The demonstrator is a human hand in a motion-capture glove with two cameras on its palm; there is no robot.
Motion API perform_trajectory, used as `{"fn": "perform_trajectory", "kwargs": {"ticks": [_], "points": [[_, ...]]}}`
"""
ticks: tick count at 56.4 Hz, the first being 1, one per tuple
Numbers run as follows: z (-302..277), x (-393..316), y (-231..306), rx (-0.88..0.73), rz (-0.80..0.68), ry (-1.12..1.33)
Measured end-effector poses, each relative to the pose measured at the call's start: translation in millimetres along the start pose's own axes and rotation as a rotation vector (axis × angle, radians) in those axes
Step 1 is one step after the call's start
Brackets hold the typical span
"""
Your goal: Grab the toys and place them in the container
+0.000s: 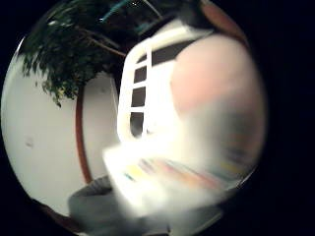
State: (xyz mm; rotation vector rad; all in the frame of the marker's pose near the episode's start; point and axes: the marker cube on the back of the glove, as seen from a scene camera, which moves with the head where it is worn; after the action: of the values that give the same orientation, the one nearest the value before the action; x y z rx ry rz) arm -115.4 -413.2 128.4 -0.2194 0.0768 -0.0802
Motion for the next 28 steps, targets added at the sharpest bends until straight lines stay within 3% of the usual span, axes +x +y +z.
{"fn": "perform_trajectory", "kwargs": {"ticks": [19,28], "points": [[3.6,-5.2,20.6,-0.008,-0.073,-0.085],[-13.7,-0.3,54.7,0.003,-0.098,-0.059]]}}
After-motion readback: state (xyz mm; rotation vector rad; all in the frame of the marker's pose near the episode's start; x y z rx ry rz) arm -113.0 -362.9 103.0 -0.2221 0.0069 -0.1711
